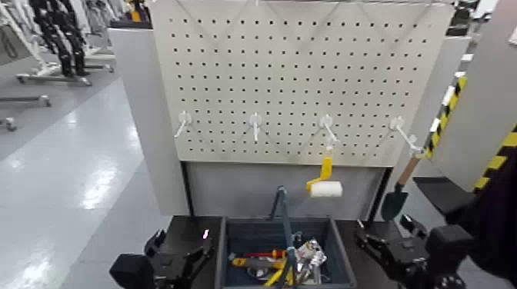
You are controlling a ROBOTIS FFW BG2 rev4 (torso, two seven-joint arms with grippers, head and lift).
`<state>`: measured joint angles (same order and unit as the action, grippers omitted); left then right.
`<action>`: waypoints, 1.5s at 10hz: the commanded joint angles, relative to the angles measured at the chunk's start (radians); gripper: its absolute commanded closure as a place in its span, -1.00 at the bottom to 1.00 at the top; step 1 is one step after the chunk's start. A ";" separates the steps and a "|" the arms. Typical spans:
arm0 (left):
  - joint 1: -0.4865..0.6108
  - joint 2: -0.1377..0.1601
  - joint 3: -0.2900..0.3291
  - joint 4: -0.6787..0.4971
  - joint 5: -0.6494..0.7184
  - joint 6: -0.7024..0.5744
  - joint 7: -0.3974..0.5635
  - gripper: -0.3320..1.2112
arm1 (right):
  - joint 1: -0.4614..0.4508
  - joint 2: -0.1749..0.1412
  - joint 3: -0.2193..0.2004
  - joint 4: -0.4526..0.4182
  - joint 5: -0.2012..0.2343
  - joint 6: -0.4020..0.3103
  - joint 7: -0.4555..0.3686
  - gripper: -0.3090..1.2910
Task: Put the yellow roller into the crate.
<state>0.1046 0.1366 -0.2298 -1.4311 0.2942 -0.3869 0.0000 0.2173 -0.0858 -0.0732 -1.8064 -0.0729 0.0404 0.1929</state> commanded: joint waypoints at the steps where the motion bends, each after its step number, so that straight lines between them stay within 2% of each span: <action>1: -0.002 0.003 0.000 -0.003 -0.004 0.010 -0.002 -0.45 | -0.072 -0.048 0.001 0.033 -0.039 0.055 0.040 -0.43; 3: 0.000 0.004 0.003 -0.003 -0.009 0.014 -0.003 -0.45 | -0.148 -0.088 0.001 0.076 -0.061 0.105 0.132 -0.44; 5: -0.002 0.006 0.003 -0.005 -0.009 0.017 -0.003 -0.45 | -0.202 -0.118 0.015 0.107 -0.073 0.121 0.155 -0.45; 8: -0.003 0.006 0.003 -0.003 -0.009 0.019 -0.003 -0.45 | -0.297 -0.166 0.056 0.200 -0.122 0.131 0.217 -0.45; 11: -0.005 0.006 0.003 -0.003 -0.007 0.017 -0.003 -0.45 | -0.400 -0.192 0.110 0.289 -0.146 0.133 0.283 -0.45; 15: -0.005 0.003 0.003 -0.002 -0.006 0.016 -0.003 -0.44 | -0.503 -0.204 0.173 0.398 -0.168 0.122 0.367 -0.45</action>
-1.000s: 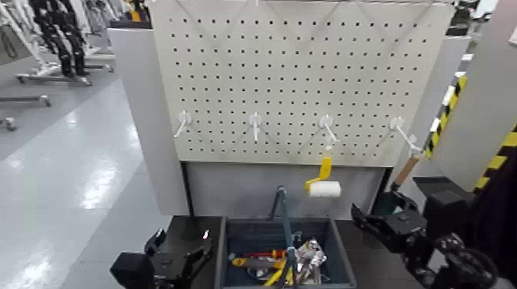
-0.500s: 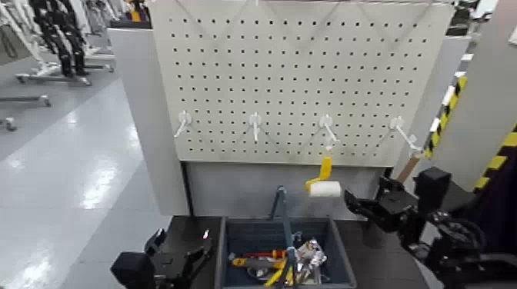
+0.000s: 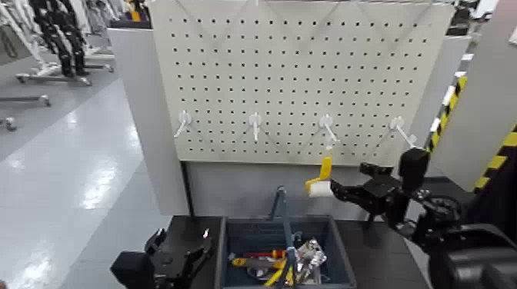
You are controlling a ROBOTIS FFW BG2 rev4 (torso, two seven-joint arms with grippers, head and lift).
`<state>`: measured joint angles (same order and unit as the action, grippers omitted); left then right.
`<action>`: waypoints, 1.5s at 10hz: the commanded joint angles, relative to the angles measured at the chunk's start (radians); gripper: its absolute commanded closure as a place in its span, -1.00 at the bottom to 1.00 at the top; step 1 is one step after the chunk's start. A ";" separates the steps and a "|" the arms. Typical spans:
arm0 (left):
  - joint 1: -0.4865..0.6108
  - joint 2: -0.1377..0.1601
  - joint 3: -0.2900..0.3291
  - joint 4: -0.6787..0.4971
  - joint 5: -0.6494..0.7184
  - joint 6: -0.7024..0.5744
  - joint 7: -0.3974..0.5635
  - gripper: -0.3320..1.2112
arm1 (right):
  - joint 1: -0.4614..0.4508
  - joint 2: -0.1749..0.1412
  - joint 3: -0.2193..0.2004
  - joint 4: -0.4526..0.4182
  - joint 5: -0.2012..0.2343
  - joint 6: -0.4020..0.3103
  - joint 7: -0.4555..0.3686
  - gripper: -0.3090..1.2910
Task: Put the yellow roller into the crate.
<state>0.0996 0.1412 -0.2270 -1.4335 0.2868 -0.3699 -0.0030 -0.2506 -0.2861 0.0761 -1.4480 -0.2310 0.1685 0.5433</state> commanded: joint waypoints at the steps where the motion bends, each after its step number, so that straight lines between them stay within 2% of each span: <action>1: 0.000 -0.002 0.000 0.001 0.002 -0.003 0.000 -0.44 | -0.058 -0.004 0.039 0.067 -0.024 -0.006 0.040 -0.45; 9: -0.003 -0.005 -0.003 0.002 0.003 -0.001 0.000 -0.44 | -0.191 -0.021 0.154 0.227 -0.128 -0.038 0.162 -0.42; 10: -0.005 -0.005 -0.005 0.002 0.003 -0.001 0.000 -0.44 | -0.194 -0.021 0.155 0.228 -0.128 -0.041 0.165 -0.27; 11: -0.003 -0.005 -0.003 0.002 0.003 -0.001 0.000 -0.44 | -0.193 -0.021 0.154 0.227 -0.128 -0.043 0.165 0.23; 12: -0.001 -0.005 -0.002 0.002 0.003 -0.001 0.000 -0.44 | -0.193 -0.021 0.155 0.224 -0.123 -0.041 0.158 0.62; 13: -0.001 -0.005 -0.002 0.002 0.005 -0.001 0.000 -0.44 | -0.191 -0.021 0.160 0.213 -0.117 -0.030 0.155 0.80; 15: -0.001 -0.003 -0.002 0.002 0.005 -0.001 -0.002 -0.44 | -0.190 -0.021 0.160 0.205 -0.110 -0.027 0.156 0.82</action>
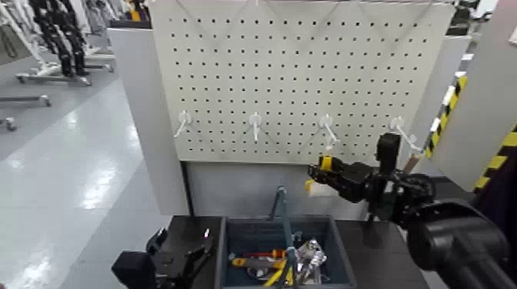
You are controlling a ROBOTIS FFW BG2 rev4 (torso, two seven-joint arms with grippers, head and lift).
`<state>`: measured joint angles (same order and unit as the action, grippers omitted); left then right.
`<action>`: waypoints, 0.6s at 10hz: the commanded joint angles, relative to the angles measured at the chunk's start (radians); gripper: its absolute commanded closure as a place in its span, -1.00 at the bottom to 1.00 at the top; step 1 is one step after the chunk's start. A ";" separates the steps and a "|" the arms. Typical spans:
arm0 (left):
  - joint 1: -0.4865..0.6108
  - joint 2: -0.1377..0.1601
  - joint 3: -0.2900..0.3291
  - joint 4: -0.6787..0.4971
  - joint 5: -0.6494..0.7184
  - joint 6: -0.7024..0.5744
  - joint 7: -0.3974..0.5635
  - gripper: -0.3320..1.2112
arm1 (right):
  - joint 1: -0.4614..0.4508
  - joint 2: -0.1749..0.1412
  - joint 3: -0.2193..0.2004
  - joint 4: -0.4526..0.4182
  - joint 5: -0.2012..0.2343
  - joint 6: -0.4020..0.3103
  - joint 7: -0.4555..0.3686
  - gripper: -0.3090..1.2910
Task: Put the yellow roller into the crate.
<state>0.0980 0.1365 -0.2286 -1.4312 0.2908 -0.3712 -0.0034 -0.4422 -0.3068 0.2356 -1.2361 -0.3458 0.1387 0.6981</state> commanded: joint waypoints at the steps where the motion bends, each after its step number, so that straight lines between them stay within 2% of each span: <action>1: 0.000 0.002 0.002 0.000 0.001 0.000 -0.001 -0.44 | 0.004 0.000 -0.001 -0.006 0.005 0.001 0.003 0.82; 4: 0.000 0.002 0.000 0.000 0.001 0.000 -0.003 -0.44 | 0.011 0.002 -0.010 -0.016 0.005 0.001 0.004 0.83; 6: -0.001 0.002 0.000 0.001 0.001 0.000 -0.004 -0.43 | 0.020 0.003 -0.019 -0.031 0.005 0.002 0.004 0.94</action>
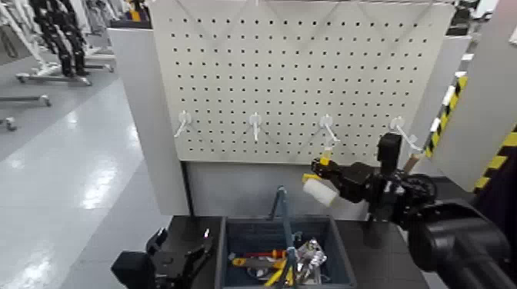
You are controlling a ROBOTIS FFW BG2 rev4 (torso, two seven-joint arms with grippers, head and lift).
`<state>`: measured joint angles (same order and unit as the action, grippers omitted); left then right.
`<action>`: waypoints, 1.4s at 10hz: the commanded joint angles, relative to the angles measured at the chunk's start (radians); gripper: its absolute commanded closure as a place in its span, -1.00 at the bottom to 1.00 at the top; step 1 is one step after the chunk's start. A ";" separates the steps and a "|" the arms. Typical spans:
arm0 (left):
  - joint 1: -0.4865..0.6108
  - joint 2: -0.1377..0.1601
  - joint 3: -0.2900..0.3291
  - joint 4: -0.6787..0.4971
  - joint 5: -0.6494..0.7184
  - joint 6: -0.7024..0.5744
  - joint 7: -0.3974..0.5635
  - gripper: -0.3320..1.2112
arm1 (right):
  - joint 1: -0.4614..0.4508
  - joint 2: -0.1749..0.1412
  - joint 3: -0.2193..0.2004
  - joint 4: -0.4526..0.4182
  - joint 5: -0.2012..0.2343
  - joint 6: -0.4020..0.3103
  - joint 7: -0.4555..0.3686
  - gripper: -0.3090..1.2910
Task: Put the yellow roller into the crate.
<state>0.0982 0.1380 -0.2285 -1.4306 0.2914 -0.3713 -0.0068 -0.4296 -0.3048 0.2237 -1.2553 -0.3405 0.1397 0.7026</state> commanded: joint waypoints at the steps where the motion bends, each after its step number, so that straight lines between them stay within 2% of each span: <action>1: -0.002 0.002 -0.002 0.001 0.000 0.000 -0.001 -0.43 | 0.017 0.003 -0.015 -0.026 0.000 0.006 0.000 0.94; 4: -0.003 0.003 -0.003 0.002 0.000 0.000 -0.001 -0.43 | 0.068 0.013 -0.057 -0.110 0.000 0.028 0.011 0.94; 6: -0.002 0.003 -0.002 0.002 0.000 0.000 -0.001 -0.43 | 0.134 0.026 -0.092 -0.234 0.001 0.071 0.017 0.94; 8: -0.002 0.003 -0.003 0.002 0.000 0.000 -0.001 -0.43 | 0.181 0.036 -0.126 -0.319 -0.006 0.100 0.018 0.94; 10: -0.002 0.003 -0.002 0.002 0.000 0.002 -0.001 -0.43 | 0.236 0.050 -0.178 -0.412 -0.002 0.155 -0.006 0.94; 11: 0.000 0.003 -0.002 0.002 0.000 0.000 -0.001 -0.43 | 0.261 0.059 -0.199 -0.428 -0.008 0.167 -0.015 0.94; 14: 0.000 0.002 0.000 0.001 0.000 0.000 -0.001 -0.43 | 0.331 0.090 -0.230 -0.423 -0.075 0.173 -0.025 0.94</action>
<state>0.0981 0.1395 -0.2286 -1.4297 0.2914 -0.3712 -0.0077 -0.1110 -0.2220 -0.0004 -1.6815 -0.4027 0.3126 0.6785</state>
